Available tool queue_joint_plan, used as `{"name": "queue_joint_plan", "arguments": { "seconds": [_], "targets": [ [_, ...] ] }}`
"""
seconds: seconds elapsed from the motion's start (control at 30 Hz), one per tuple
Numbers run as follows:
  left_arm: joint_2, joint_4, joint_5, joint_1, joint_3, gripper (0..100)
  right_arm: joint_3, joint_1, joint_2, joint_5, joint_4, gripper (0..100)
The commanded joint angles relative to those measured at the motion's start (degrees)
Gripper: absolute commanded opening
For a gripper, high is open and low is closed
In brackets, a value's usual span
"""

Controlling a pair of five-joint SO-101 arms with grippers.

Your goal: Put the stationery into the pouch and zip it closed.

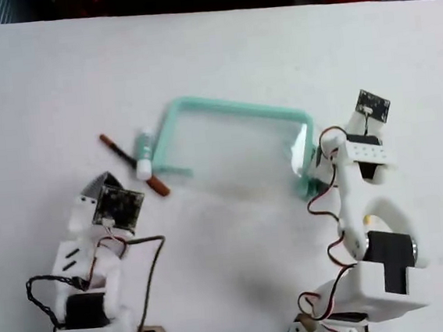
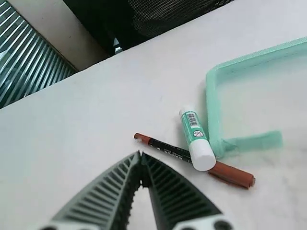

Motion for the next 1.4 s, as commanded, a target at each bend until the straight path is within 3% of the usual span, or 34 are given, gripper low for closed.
{"name": "queue_joint_plan", "arguments": {
  "seconds": [0.0,0.4,0.57,0.77,0.97,1.27,1.37],
  "targets": [
    [-0.48,0.26,-0.88,0.31,-0.18,2,-1.14,-1.63,-2.33,0.7,0.22,1.8],
    [-0.48,0.35,-0.7,1.27,-0.18,2,-1.41,-1.45,-3.12,0.79,0.57,1.8],
    [-0.48,3.16,-1.14,6.55,-0.18,2,-1.23,-0.48,-7.96,0.79,0.66,1.8],
    [-0.48,3.6,-4.92,8.13,-0.18,2,-1.23,-0.84,-17.89,1.05,7.78,1.9],
    [-0.48,6.51,-5.19,13.32,-0.18,2,-1.41,-0.92,-26.24,9.23,8.4,1.9],
    [-0.48,8.35,-5.19,21.93,-0.18,2,-5.1,-1.63,-38.11,10.11,10.59,2.1],
    [-0.57,8.44,-4.66,25.36,-1.32,8,-8.88,-4.26,-41.19,10.11,14.99,2.1]
  ]
}}
